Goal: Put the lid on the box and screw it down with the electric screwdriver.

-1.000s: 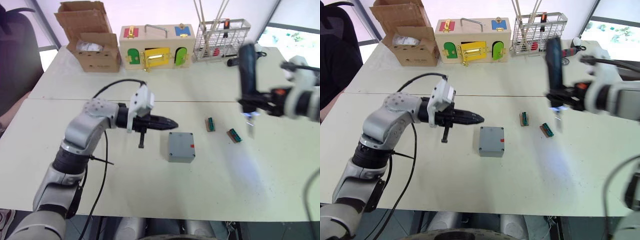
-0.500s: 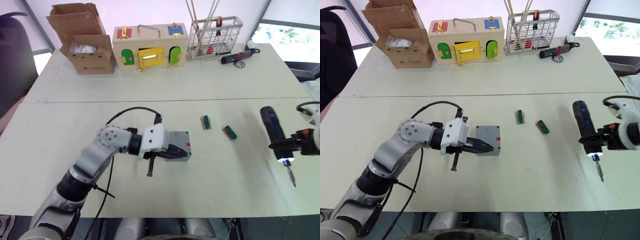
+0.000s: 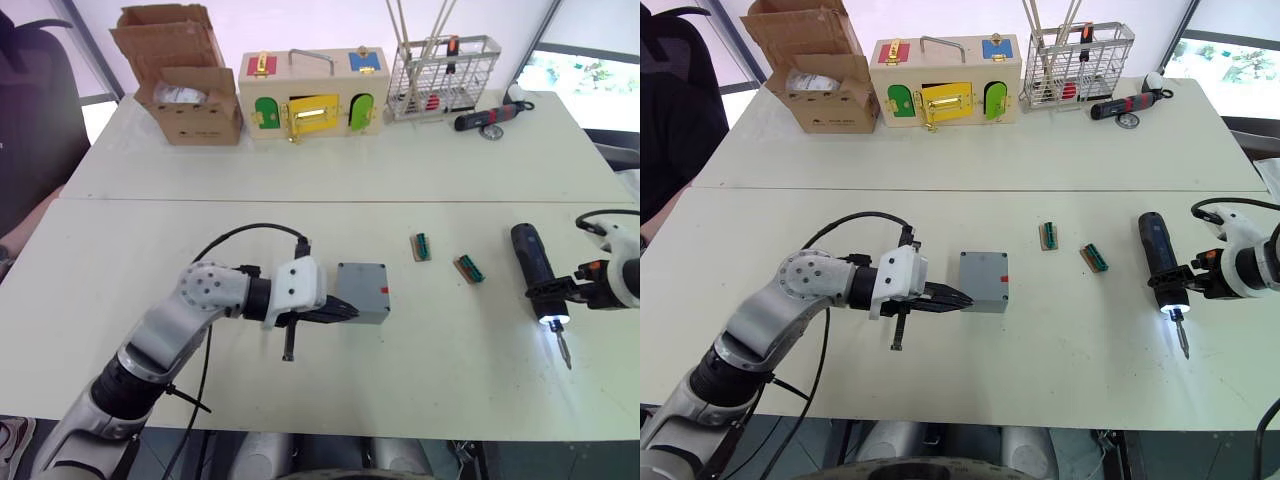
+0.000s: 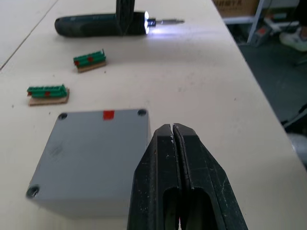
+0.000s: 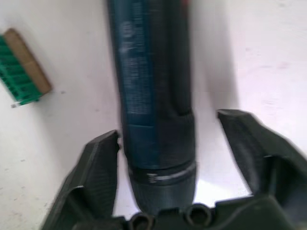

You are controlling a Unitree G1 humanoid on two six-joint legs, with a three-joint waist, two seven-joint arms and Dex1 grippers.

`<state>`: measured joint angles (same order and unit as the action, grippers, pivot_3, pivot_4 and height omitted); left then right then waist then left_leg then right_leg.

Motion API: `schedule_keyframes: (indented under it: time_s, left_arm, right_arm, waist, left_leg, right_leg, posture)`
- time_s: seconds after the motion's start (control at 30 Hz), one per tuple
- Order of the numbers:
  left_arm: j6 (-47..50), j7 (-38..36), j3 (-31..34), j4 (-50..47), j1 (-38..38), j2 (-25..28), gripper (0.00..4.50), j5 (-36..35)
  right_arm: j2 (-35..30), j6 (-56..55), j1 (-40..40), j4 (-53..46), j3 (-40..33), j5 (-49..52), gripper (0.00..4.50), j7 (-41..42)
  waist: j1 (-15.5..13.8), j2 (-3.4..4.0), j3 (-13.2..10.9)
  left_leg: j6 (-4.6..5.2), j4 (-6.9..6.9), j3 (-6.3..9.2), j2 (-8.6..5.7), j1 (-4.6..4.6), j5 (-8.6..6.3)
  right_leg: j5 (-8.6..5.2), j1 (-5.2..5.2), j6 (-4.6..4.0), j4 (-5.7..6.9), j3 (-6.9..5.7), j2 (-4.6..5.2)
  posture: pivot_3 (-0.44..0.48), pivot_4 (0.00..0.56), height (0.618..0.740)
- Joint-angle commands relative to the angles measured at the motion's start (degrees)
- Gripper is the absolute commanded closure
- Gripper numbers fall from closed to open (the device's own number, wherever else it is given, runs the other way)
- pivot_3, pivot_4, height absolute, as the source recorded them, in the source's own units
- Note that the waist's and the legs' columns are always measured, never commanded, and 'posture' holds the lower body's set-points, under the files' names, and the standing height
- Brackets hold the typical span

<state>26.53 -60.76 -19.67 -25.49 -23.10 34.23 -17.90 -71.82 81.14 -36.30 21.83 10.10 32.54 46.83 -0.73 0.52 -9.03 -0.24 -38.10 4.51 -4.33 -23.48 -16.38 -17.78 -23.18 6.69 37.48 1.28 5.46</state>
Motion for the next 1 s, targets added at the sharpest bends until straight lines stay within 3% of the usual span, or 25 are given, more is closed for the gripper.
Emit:
schedule_keyframes:
  time_s: [0.03,0.2,0.27,0.4,0.47,0.57,0.67,0.8,1.0]
  left_arm:
    - [-2.1,-0.2,1.3,1.5,-1.3,0.7,4.5,0.8]
    - [0.3,0.7,7.1,4.5,-2.0,-0.4,4.5,-4.3]
    - [5.4,0.4,12.5,3.2,-1.1,-0.1,4.5,-11.8]
    - [11.2,0.8,17.5,2.0,0.9,3.4,4.5,-16.6]
    - [15.1,1.7,18.7,3.0,2.2,5.3,4.5,-18.1]
    - [18.4,2.4,21.5,5.0,6.5,7.5,4.5,-19.8]
    - [20.7,3.0,23.9,4.7,11.5,8.9,4.5,-21.5]
    - [23.2,1.1,25.0,2.0,17.9,12.3,4.5,-23.7]
    - [24.4,-0.2,25.3,2.3,21.7,14.8,4.5,-25.2]
  right_arm:
    - [0.4,-0.8,-0.5,0.4,-2.2,-1.9,0.03,0.4]
    - [-0.9,-8.2,-1.0,-0.3,-4.3,-5.8,0.03,0.5]
    - [-3.4,-13.8,-1.4,-5.1,-6.2,-6.5,0.03,2.9]
    - [-4.9,-15.8,1.8,-18.7,-15.1,-2.6,0.03,5.2]
    - [-0.4,-16.3,8.2,-29.5,-23.9,0.5,0.03,4.0]
    - [13.7,-13.6,19.3,-46.6,-38.4,7.8,0.03,-1.0]
    - [23.3,-11.0,30.3,-57.6,-46.0,13.0,0.03,-3.4]
    - [25.6,-11.8,40.5,-62.1,-47.7,15.3,0.03,-2.5]
    - [23.0,-17.9,49.1,-62.7,-38.2,11.0,0.03,-0.9]
  waist:
    - [0.0,0.0,0.0]
    - [0.0,-0.01,0.0]
    - [0.1,0.02,0.0]
    - [0.4,0.15,-0.1]
    - [0.3,-0.07,0.0]
    - [0.1,-0.56,0.2]
    - [-0.8,-0.46,0.1]
    - [-1.5,-0.47,0.1]
    - [-1.3,-0.47,0.1]
  left_leg:
    - [0.0,0.0,0.0,0.0,0.0,0.0]
    - [-0.01,-0.02,0.0,-0.01,0.0,0.0]
    - [-0.01,-0.03,0.0,0.0,0.0,0.01]
    - [-0.02,0.08,-0.01,0.02,-0.02,0.0]
    - [-0.02,0.09,0.07,0.13,-0.01,0.0]
    - [0.04,0.06,0.26,0.23,0.09,-0.05]
    - [0.06,-0.05,0.33,0.11,0.06,-0.06]
    - [0.1,-0.12,0.21,-0.05,0.08,-0.08]
    - [0.16,0.0,0.25,-0.03,0.55,-0.12]
  right_leg:
    - [0.0,0.0,0.0,0.0,-0.01,0.0]
    - [0.0,0.0,0.0,0.01,0.0,0.0]
    - [0.0,-0.03,0.0,0.03,0.0,0.0]
    - [0.0,-0.17,0.01,0.11,0.02,-0.02]
    - [0.0,-0.14,0.01,0.14,-0.03,-0.12]
    - [0.0,0.02,0.01,0.2,-0.05,-0.23]
    - [0.0,-0.02,0.0,0.4,-0.02,-0.13]
    - [0.0,0.05,-0.01,0.37,0.04,0.05]
    - [-0.01,0.5,-0.05,0.3,0.03,0.06]
  posture:
    - [0.0,0.15,0.74]
    - [0.0,0.15,0.74]
    - [0.0,0.15,0.74]
    - [0.0,0.15,0.74]
    - [0.0,0.15,0.74]
    - [0.0,0.15,0.74]
    - [0.0,0.15,0.74]
    - [0.0,0.15,0.74]
    - [0.0,0.15,0.74]
